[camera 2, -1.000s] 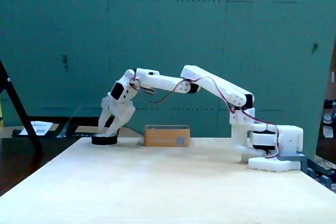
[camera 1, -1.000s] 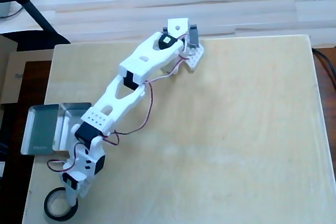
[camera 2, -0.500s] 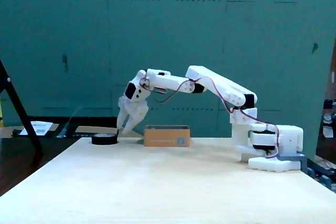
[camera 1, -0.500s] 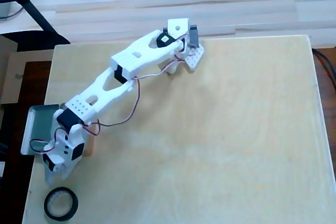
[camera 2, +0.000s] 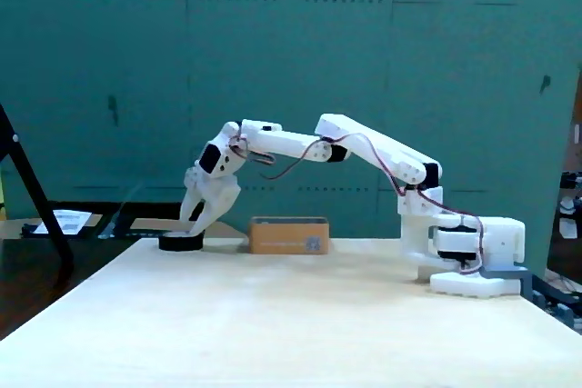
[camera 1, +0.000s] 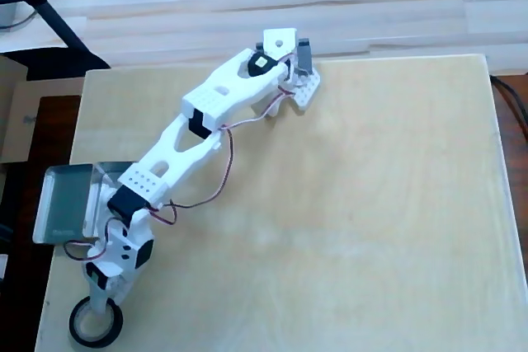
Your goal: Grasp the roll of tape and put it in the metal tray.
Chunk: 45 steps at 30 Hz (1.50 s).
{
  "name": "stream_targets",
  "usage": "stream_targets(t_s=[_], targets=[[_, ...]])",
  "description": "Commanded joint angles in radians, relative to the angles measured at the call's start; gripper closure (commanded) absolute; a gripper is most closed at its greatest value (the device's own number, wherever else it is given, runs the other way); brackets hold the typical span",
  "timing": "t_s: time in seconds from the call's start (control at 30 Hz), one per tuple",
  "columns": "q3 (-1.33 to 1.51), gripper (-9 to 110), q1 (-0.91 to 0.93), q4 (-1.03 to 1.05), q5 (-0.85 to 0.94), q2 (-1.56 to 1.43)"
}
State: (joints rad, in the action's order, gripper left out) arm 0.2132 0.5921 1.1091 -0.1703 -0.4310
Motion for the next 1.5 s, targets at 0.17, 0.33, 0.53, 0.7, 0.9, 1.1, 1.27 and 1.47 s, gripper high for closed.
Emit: stream_targets(t_s=[0.17, 0.33, 0.53, 0.7, 0.9, 1.1, 1.27, 1.47], targets=[[-0.025, 89, -0.002, 0.083, -0.008, -0.011], [-0.026, 90, -0.003, 0.095, -0.008, -0.011], [-0.029, 89, 0.0, 0.114, -0.009, -0.011], [-0.032, 90, -0.005, 0.121, -0.009, -0.011], [-0.032, 90, -0.003, 0.12, -0.006, -0.011], [-0.026, 90, -0.006, 0.124, 0.0, -0.011], [-0.026, 90, -0.008, 0.124, 0.003, -0.011], [-0.035, 90, -0.008, 0.109, 0.003, -0.011]])
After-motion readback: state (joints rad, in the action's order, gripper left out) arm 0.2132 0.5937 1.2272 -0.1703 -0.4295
